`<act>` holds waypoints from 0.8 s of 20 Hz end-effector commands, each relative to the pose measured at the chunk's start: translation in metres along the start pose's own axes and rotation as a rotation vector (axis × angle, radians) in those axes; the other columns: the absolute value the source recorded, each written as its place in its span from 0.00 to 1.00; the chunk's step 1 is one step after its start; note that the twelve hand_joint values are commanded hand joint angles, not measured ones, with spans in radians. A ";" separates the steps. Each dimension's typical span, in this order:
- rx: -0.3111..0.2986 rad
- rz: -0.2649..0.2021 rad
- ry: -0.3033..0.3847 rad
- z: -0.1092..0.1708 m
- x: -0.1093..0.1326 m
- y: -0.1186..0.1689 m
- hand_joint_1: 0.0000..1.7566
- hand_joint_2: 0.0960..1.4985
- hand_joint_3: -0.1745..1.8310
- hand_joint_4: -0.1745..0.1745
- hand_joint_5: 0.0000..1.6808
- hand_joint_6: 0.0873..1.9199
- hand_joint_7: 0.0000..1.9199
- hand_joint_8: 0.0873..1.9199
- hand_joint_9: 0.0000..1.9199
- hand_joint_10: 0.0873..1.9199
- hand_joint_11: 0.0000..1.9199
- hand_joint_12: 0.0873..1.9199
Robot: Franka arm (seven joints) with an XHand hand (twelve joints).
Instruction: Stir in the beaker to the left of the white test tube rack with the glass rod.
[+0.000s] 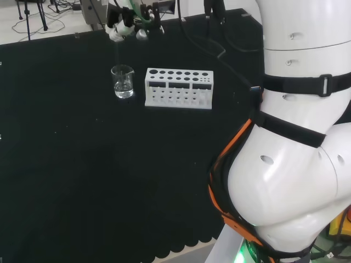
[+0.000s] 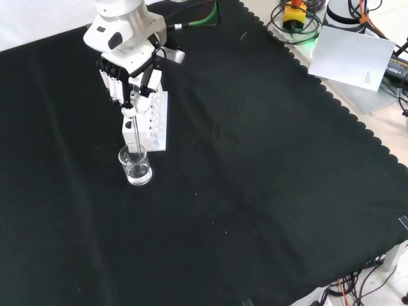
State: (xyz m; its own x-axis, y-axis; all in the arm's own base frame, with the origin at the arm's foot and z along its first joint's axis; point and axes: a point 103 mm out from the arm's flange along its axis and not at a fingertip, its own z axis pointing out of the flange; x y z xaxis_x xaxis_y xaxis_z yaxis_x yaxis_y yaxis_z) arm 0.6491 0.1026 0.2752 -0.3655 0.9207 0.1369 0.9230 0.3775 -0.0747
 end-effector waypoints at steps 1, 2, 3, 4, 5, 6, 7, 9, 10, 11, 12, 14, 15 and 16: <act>-0.008 -0.025 0.008 -0.003 0.010 0.016 0.74 0.66 0.10 0.00 0.76 0.04 0.62 0.48 0.90 0.29 0.77 0.47; -0.006 -0.023 0.008 -0.002 0.008 0.017 0.74 0.66 0.10 0.00 0.76 0.04 0.62 0.48 0.90 0.29 0.77 0.47; -0.004 -0.020 0.009 -0.001 0.005 0.017 0.74 0.66 0.10 0.00 0.76 0.04 0.62 0.48 0.90 0.29 0.77 0.47; -0.003 -0.018 0.003 -0.002 0.003 0.016 0.74 0.66 0.10 0.00 0.76 0.04 0.62 0.48 0.90 0.29 0.77 0.47; -0.002 -0.014 0.002 -0.002 0.000 0.015 0.74 0.66 0.10 0.00 0.76 0.04 0.62 0.48 0.90 0.29 0.77 0.47; -0.003 -0.007 0.004 -0.003 -0.006 0.014 0.74 0.66 0.10 0.00 0.76 0.04 0.62 0.48 0.90 0.29 0.77 0.47; -0.004 0.002 0.003 -0.003 -0.011 0.012 0.74 0.66 0.10 0.00 0.76 0.04 0.62 0.48 0.90 0.29 0.77 0.47; -0.006 0.018 0.001 -0.005 -0.020 0.006 0.74 0.66 0.10 0.00 0.76 0.04 0.62 0.48 0.90 0.29 0.77 0.47; -0.007 0.027 -0.002 -0.007 -0.024 0.003 0.74 0.66 0.10 0.00 0.76 0.04 0.62 0.48 0.90 0.29 0.77 0.47; -0.008 0.037 -0.004 -0.008 -0.027 -0.001 0.74 0.66 0.10 0.00 0.76 0.04 0.62 0.48 0.90 0.30 0.77 0.47; -0.010 0.045 -0.007 -0.010 -0.030 -0.004 0.74 0.66 0.10 0.00 0.76 0.04 0.62 0.48 0.90 0.30 0.77 0.47; -0.013 0.058 -0.012 -0.013 -0.034 -0.012 0.74 0.66 0.09 0.00 0.76 0.04 0.62 0.48 0.90 0.30 0.77 0.47; -0.014 0.062 -0.013 -0.014 -0.034 -0.015 0.74 0.66 0.09 0.00 0.76 0.04 0.62 0.48 0.90 0.30 0.77 0.47; -0.012 0.064 -0.014 -0.014 -0.034 -0.017 0.74 0.66 0.09 0.00 0.76 0.04 0.62 0.48 0.90 0.30 0.77 0.47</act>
State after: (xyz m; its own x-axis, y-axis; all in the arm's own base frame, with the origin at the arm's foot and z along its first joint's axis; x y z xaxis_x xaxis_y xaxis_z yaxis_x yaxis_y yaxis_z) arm 0.6572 0.0812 0.2793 -0.3385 0.9317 0.1316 0.9339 0.3497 -0.0741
